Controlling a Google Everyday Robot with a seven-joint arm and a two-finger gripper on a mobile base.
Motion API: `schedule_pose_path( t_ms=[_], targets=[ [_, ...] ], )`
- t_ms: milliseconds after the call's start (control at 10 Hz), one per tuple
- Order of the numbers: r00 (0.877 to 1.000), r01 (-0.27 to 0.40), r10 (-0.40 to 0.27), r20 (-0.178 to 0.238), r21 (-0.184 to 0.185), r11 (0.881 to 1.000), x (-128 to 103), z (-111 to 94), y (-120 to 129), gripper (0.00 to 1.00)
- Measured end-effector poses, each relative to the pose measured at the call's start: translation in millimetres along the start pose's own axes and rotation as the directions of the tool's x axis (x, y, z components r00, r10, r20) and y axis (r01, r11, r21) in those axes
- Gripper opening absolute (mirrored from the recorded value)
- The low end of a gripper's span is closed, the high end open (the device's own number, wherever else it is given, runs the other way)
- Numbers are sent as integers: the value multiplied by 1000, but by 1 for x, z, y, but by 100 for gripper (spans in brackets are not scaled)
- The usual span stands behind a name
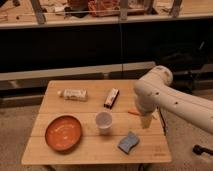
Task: Pick up the ceramic bowl
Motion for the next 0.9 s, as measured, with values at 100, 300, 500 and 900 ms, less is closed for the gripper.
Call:
schedule_pose_path(
  t_ms=[100,300,500,900],
  targets=[
    [1000,24,-24,-3,7,1000,-8,-1,0,80],
    [998,68,-68,-2,16,998,-15,-2,0,80],
    [991,131,-131,-5,26,991,-35,-3,-2,80],
    [972,235,-234,-15,42,971,-60,-5,-5,80]
  ],
)
